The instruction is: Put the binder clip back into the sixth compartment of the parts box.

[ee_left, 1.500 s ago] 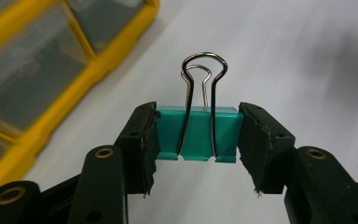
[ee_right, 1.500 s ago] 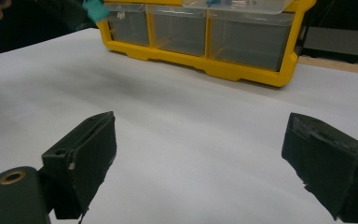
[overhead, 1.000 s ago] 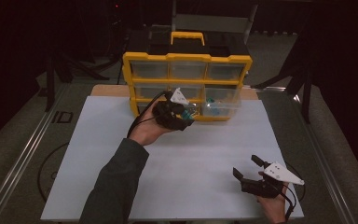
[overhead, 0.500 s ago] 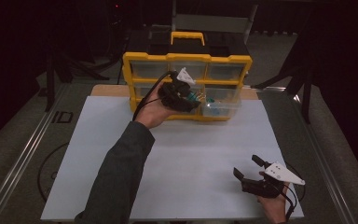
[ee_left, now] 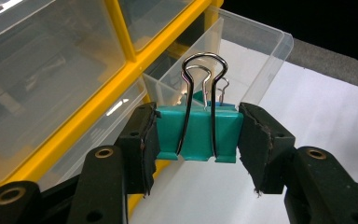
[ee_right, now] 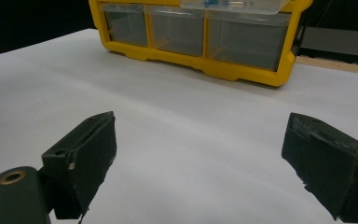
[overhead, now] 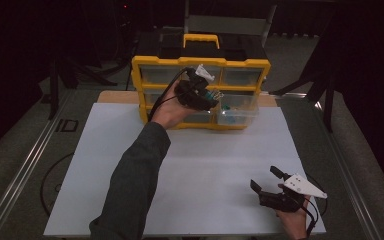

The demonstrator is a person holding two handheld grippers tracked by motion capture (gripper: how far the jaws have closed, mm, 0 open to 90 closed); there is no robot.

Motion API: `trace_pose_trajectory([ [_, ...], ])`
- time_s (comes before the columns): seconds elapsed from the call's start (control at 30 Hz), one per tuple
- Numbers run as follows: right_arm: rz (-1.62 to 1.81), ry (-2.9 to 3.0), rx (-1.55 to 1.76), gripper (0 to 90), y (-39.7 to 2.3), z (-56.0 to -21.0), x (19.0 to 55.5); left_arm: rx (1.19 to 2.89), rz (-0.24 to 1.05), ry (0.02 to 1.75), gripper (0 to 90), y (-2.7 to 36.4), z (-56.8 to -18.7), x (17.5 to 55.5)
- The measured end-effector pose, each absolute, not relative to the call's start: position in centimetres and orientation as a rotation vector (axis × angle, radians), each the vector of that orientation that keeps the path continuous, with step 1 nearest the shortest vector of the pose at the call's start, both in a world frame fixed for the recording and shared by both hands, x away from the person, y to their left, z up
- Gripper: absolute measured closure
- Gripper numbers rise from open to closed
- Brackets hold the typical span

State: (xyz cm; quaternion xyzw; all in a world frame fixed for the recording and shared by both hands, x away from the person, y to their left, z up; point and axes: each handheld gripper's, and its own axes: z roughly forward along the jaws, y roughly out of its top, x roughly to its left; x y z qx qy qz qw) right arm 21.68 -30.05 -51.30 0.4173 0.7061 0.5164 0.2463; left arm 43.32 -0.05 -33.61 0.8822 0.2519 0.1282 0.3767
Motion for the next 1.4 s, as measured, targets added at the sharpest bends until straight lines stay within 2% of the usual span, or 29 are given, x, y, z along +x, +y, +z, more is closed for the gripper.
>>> trace_pose_trajectory([
  [0.7,1.415,1.924,1.137,10.1,-30.1,-51.3,21.6,2.267,0.324,0.637,49.9,-4.6,-33.8,44.5],
  [0.73,1.414,1.924,1.135,10.1,-30.1,-51.3,21.6,2.253,0.319,0.649,48.4,-4.6,-33.8,44.5],
  [0.77,1.414,1.922,1.136,10.1,-30.1,-51.3,21.6,2.246,0.309,0.675,36.2,-4.7,-34.0,44.7],
  [0.8,1.415,1.922,1.134,10.1,-30.1,-51.3,21.5,2.248,0.305,0.697,20.1,-4.8,-34.1,44.8],
  [0.83,1.413,1.920,1.133,10.1,-30.2,-51.3,21.5,2.248,0.319,0.707,13.4,-4.7,-34.2,44.8],
  [0.9,1.414,1.917,1.135,10.1,-30.2,-51.2,21.5,2.243,0.307,0.727,6.1,-4.3,-34.4,44.9],
  [1.03,1.414,1.917,1.137,10.1,-30.2,-51.2,21.5,2.220,0.293,0.740,0.4,-3.1,-34.7,44.9],
  [1.4,1.410,1.926,1.134,10.1,-30.1,-51.3,21.4,2.154,0.286,0.751,0.0,1.0,-35.8,42.9],
])
